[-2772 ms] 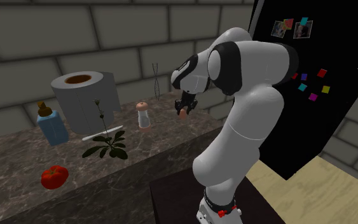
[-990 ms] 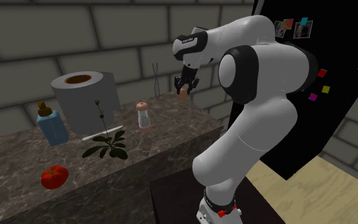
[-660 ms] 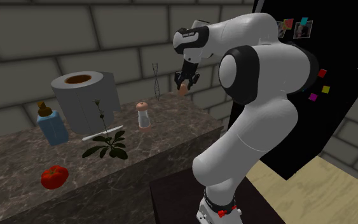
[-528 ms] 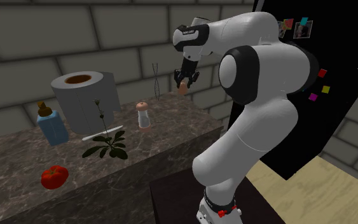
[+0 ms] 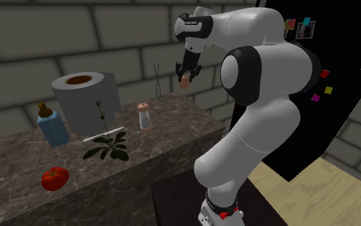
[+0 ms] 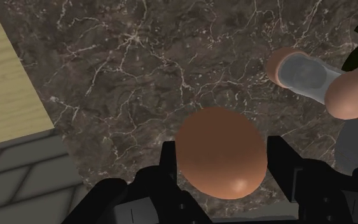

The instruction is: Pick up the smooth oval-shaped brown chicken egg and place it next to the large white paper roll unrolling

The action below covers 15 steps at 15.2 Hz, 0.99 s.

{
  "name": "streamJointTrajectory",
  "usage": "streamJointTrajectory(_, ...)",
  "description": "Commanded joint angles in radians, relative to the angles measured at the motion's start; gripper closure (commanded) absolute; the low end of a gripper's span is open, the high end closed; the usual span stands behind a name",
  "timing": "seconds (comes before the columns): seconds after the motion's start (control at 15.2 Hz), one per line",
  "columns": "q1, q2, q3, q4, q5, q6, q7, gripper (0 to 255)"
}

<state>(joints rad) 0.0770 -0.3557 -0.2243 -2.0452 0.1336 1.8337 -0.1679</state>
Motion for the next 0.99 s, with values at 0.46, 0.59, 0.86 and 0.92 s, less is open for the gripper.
streamJointTrajectory(0.46, 0.003, 0.022, -0.001, 0.145, 0.001, -0.122, 0.018, 255)
streamJointTrajectory(0.59, 0.004, 0.029, -0.001, 0.179, 0.002, -0.149, 0.021, 255)
streamJointTrajectory(0.86, 0.006, 0.046, -0.003, 0.25, 0.004, -0.203, 0.027, 255)
streamJointTrajectory(0.92, 0.007, 0.051, -0.004, 0.269, 0.005, -0.217, 0.029, 255)
